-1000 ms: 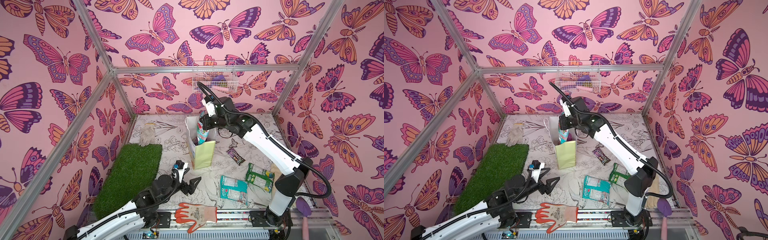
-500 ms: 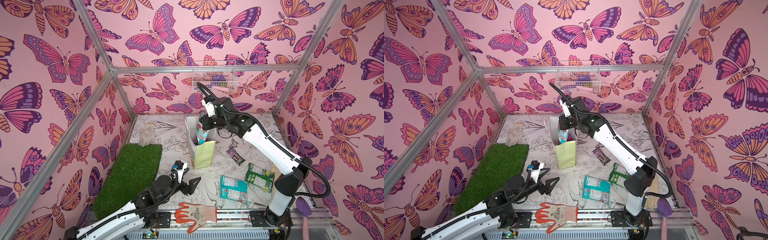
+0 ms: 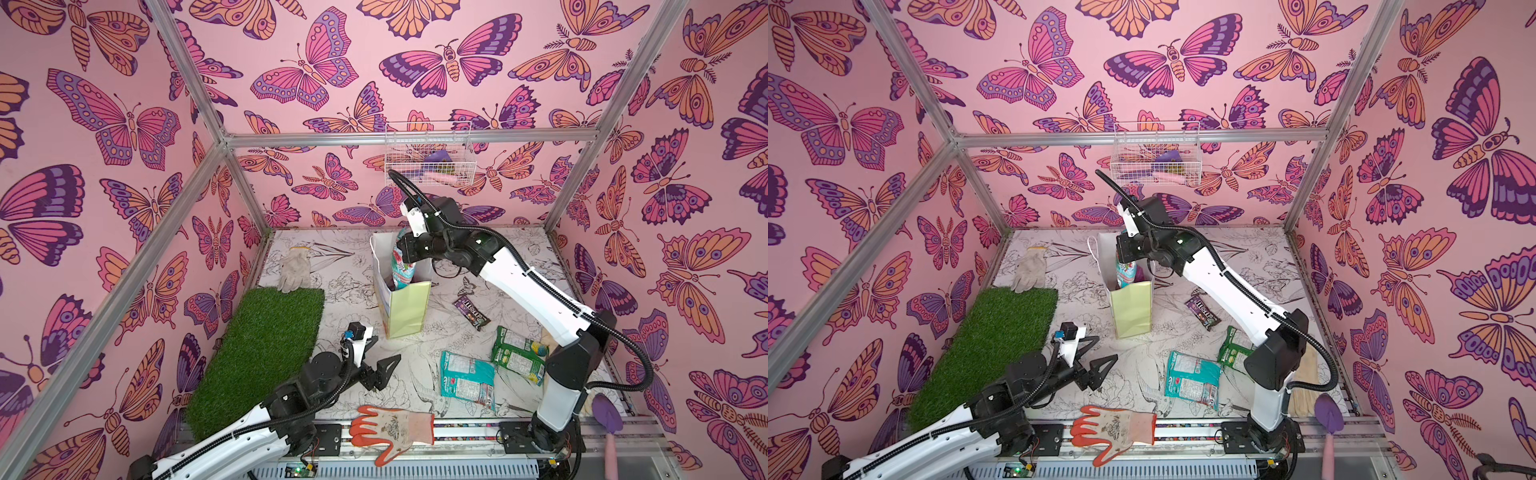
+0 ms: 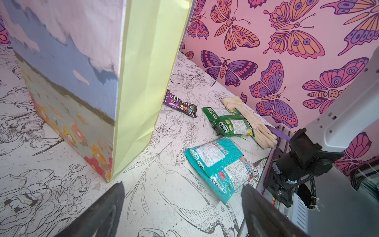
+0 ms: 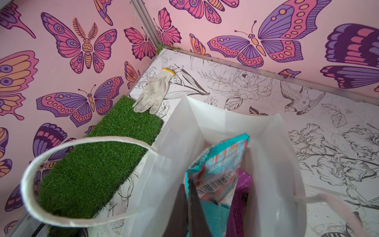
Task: Place the snacks into the paper bag
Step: Place the snack in the paper bag.
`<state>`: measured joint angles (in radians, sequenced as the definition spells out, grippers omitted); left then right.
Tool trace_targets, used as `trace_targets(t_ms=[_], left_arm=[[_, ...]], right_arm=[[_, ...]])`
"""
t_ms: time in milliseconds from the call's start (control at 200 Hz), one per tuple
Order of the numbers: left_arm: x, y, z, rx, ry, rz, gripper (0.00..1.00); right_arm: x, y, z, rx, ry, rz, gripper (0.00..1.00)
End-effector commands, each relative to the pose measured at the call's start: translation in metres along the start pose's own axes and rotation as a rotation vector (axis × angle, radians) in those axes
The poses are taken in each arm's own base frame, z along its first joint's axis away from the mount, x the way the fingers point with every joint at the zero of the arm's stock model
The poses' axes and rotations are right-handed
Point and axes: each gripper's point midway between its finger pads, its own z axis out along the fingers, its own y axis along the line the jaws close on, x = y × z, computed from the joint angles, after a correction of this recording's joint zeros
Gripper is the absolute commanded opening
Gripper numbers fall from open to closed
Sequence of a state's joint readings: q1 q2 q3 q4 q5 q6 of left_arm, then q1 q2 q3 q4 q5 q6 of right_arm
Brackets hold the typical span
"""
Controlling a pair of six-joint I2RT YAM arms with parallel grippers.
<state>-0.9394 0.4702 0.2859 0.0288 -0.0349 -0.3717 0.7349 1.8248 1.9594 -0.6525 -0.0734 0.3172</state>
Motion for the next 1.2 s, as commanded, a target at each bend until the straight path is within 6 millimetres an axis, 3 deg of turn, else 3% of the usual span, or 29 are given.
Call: trace_targets(t_ms=[0,706,1192], left_arm=[[0.006,0.002,-0.001,-0.007,0.004,-0.002,0.91],[0.007,0.003,-0.001,-0.007,0.005,-0.004,0.91],[0.006,0.003,-0.001,-0.007,0.004,-0.005,0.91]], right_arm=[[-0.001,0.005,0.003,-0.023,-0.004,0.003,0.00],[0.000,0.005,0.004,-0.022,0.006,0.014,0.04],[0.012,0.002,0.019,-0.017,0.047,0.020,0.03]])
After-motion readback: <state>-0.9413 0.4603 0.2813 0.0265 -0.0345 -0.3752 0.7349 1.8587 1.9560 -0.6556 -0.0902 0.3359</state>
